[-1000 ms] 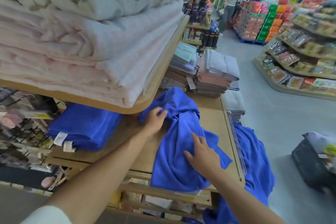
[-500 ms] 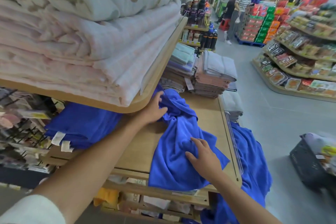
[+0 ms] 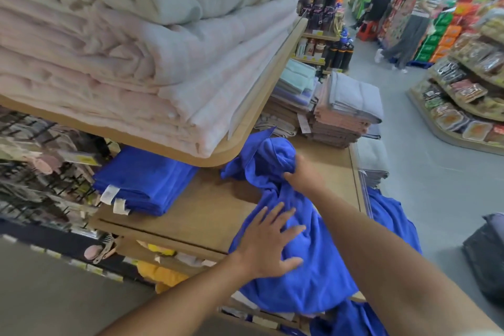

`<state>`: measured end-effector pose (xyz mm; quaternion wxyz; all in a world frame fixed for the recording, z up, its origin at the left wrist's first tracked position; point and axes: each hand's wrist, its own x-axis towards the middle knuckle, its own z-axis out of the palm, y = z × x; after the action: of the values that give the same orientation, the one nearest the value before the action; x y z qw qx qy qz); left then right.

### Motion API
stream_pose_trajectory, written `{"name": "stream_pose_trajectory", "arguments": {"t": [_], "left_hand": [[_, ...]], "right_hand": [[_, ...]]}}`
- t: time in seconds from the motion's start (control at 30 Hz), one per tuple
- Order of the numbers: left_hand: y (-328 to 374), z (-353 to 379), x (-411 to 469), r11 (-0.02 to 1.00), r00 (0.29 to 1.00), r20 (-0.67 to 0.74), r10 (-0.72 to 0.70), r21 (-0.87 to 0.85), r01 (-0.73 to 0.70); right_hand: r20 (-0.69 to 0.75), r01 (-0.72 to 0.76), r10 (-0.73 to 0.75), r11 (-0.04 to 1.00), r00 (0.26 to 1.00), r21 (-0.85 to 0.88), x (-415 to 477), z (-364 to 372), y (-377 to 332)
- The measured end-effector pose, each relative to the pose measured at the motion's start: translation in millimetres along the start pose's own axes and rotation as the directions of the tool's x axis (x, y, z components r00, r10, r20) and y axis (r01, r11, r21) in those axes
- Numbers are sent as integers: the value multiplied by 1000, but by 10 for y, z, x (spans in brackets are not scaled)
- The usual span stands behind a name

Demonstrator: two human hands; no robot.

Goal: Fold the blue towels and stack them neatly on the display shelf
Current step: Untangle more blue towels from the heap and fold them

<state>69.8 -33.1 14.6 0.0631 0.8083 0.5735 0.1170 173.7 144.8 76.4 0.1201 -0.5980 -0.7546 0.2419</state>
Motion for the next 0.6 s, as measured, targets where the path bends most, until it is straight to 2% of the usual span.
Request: {"name": "stream_pose_trajectory", "arguments": {"t": [0.07,0.17,0.27,0.4,0.5,0.57,0.6], "left_hand": [[-21,56,-61,1000,996,91,-27,6,26],[-94,93,-107,998,996,66,-60,4,59],[-159,109,-67,996,996,30,-84,44,83],[-280,122,34,990,982,138,-130,75,120],[-330,13,229,989,988,21,-150,-5,150],[-335,-119,395,962,971,-142,-193,-222,159],[-292,-234,474,915,946,-210,-247,-373,156]], "right_hand": [[-61,-42,44,999,997,23,173,-145,27],[-230,-49,85,986,969,158,490,-726,-104],[-362,34,55,971,931,235,694,-1462,-373],[-527,187,-60,964,848,191,772,-2353,-745],[-565,265,-127,950,815,168,676,-2806,-963],[-595,272,-113,944,796,185,609,-3035,-1068],[-601,254,-75,942,796,218,564,-3150,-1119]]}}
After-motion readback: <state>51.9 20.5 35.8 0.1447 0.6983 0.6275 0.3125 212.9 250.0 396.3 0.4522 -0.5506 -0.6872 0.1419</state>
